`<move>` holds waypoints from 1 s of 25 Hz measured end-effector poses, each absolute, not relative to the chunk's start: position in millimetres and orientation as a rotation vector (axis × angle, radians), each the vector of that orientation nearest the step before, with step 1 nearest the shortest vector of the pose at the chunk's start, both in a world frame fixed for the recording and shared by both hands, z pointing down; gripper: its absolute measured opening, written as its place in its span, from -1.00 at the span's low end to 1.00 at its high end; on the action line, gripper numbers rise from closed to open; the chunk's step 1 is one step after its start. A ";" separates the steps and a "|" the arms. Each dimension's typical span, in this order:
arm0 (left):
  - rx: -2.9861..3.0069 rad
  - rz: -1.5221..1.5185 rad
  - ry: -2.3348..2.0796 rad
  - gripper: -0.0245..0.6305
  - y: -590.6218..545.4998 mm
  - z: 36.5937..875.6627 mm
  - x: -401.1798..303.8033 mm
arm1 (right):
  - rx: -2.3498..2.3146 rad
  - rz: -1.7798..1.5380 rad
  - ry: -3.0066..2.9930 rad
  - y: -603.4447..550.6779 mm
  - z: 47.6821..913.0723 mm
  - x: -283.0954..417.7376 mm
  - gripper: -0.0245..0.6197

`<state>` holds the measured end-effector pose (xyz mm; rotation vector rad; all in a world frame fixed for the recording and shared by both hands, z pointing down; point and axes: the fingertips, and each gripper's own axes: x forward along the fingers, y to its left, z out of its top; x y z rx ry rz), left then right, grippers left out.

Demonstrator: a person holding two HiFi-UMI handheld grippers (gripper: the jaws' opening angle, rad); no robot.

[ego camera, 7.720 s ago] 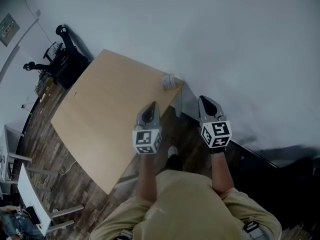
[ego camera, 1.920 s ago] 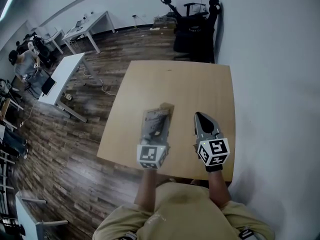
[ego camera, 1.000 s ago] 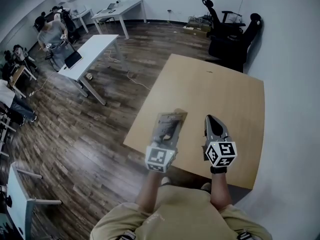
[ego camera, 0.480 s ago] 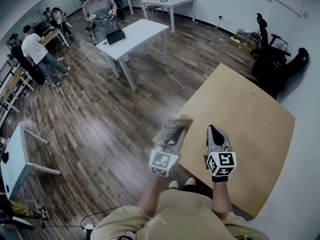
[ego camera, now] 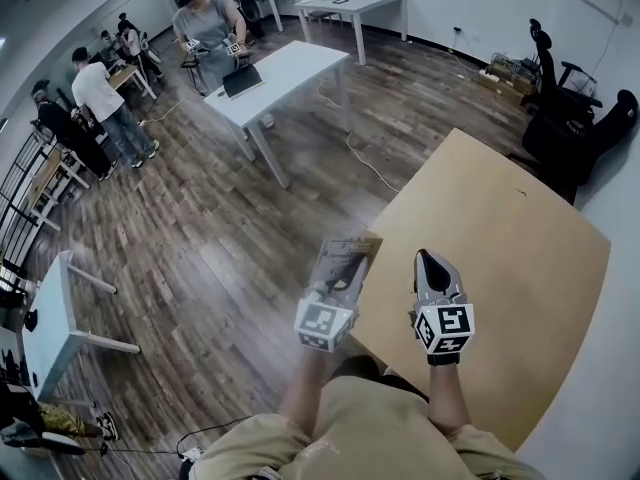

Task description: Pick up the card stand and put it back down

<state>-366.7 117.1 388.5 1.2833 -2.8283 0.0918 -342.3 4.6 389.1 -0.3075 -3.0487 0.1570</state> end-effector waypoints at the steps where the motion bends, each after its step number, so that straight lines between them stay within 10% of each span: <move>1: 1.299 0.114 -2.815 -0.73 109.0 392.8 -372.6 | -0.298 0.186 -3.034 -4.0 399.6 -342.7 -0.91; 25: 1.984 0.659 -2.010 -0.74 -165.1 638.4 -612.7 | 0.285 0.541 -2.699 -206.7 608.7 -439.6 -0.91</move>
